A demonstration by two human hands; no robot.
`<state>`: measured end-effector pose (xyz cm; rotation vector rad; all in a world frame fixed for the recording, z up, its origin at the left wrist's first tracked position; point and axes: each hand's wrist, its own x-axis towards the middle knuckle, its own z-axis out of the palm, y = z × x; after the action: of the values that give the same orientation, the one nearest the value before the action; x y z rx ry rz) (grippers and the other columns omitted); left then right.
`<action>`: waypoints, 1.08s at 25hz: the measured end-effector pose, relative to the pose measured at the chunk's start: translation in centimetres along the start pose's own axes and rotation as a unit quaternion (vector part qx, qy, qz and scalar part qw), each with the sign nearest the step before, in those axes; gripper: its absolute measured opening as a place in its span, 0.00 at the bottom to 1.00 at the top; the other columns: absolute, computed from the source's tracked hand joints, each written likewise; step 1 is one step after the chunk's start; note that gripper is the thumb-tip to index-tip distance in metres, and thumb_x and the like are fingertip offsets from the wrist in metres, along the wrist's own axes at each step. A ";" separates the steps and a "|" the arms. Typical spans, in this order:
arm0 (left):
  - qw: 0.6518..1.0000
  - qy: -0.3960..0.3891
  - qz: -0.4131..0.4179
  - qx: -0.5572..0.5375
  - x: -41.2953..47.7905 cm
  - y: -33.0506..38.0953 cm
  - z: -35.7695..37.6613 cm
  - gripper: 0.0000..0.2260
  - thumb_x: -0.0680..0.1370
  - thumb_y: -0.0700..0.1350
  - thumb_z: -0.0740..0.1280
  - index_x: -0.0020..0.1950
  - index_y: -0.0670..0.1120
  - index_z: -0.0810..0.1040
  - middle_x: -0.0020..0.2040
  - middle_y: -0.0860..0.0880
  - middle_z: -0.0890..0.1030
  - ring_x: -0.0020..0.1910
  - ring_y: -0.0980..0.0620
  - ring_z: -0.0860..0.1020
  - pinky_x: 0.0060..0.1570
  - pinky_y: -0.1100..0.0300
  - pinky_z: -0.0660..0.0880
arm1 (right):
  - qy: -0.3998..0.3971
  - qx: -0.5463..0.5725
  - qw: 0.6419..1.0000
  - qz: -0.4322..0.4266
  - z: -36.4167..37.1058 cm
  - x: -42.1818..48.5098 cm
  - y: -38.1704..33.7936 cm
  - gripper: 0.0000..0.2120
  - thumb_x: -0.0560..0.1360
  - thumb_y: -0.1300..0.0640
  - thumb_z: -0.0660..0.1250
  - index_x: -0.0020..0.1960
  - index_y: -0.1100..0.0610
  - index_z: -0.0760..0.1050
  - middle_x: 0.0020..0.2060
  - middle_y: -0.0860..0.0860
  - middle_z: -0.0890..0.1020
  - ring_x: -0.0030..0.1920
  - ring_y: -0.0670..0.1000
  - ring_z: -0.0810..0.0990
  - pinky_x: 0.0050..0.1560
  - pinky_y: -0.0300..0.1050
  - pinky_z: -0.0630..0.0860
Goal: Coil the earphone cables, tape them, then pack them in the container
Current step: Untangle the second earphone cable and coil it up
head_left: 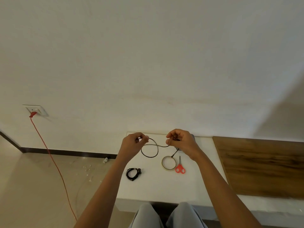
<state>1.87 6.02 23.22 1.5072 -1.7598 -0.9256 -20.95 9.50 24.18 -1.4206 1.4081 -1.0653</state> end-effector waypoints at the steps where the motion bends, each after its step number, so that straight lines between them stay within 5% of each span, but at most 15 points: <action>1: 0.999 0.027 -0.013 -0.017 0.2 -0.1 -0.2 0.11 0.78 0.53 0.66 0.36 0.54 0.80 0.25 0.56 0.69 0.23 0.57 0.63 0.26 0.69 0.62 | 0.002 -0.009 1.000 -0.001 0.0 -0.1 0.2 0.06 0.69 0.62 0.76 0.44 0.57 0.81 0.33 0.47 0.82 0.36 0.42 0.81 0.36 0.31 0.74; 6: 0.959 0.071 -0.112 -0.250 0.1 0.1 -0.9 0.12 0.80 0.47 0.63 0.37 0.48 0.77 0.31 0.52 0.75 0.31 0.56 0.70 0.35 0.63 0.71 | 0.023 -0.082 0.996 -0.003 0.0 -0.3 1.5 0.05 0.68 0.65 0.76 0.40 0.58 0.80 0.34 0.52 0.83 0.37 0.51 0.82 0.41 0.42 0.81; 10: 0.949 0.073 -0.115 -0.283 -0.1 0.6 -1.1 0.12 0.81 0.43 0.59 0.43 0.45 0.79 0.32 0.51 0.76 0.29 0.55 0.68 0.31 0.63 0.66 | 0.025 -0.121 0.990 0.066 0.1 -0.3 2.9 0.05 0.70 0.66 0.73 0.46 0.63 0.79 0.40 0.58 0.84 0.44 0.58 0.84 0.46 0.52 0.81; 14: 0.946 0.089 -0.115 -0.289 0.0 0.5 -1.6 0.10 0.80 0.41 0.59 0.45 0.44 0.79 0.33 0.51 0.78 0.30 0.55 0.71 0.33 0.64 0.70 | 0.098 -0.145 0.976 0.127 -0.5 -0.1 3.9 0.11 0.70 0.63 0.74 0.52 0.62 0.79 0.44 0.54 0.83 0.47 0.54 0.82 0.43 0.39 0.77; 17: 0.916 0.140 -0.124 -0.354 0.3 0.1 -2.7 0.10 0.79 0.39 0.59 0.41 0.44 0.77 0.37 0.48 0.83 0.33 0.54 0.78 0.38 0.63 0.78 | 0.157 -0.234 0.948 0.146 -1.3 -0.6 4.6 0.15 0.70 0.63 0.74 0.57 0.62 0.79 0.51 0.54 0.82 0.53 0.55 0.80 0.49 0.43 0.75; 20: 0.939 0.159 -0.146 -0.269 0.1 -1.0 -3.4 0.11 0.77 0.41 0.60 0.36 0.44 0.77 0.34 0.48 0.81 0.31 0.53 0.76 0.39 0.59 0.77 | 0.195 -0.236 0.949 0.081 -1.0 -1.0 4.5 0.04 0.71 0.67 0.71 0.44 0.62 0.84 0.39 0.54 0.85 0.43 0.55 0.83 0.40 0.36 0.76; 23: 0.978 0.047 -0.176 -0.106 -0.5 -1.7 -2.5 0.16 0.79 0.47 0.60 0.35 0.44 0.79 0.34 0.48 0.82 0.30 0.54 0.76 0.42 0.57 0.78 | 0.189 -0.149 0.970 -0.013 -0.1 -0.8 2.6 0.13 0.72 0.68 0.69 0.36 0.51 0.81 0.30 0.41 0.79 0.34 0.44 0.78 0.35 0.26 0.70; 27: 0.957 -0.187 -0.222 0.004 -1.2 -1.1 -0.4 0.21 0.81 0.58 0.56 0.56 0.42 0.77 0.51 0.46 0.81 0.47 0.51 0.82 0.53 0.55 0.79 | 0.139 -0.058 0.985 -0.085 1.2 -0.1 -0.3 0.13 0.72 0.67 0.70 0.41 0.49 0.82 0.36 0.42 0.83 0.38 0.43 0.80 0.44 0.35 0.75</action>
<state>2.94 7.07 22.53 1.8693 -1.6961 -1.5130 -19.69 9.57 24.17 -1.5414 1.5883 -1.3510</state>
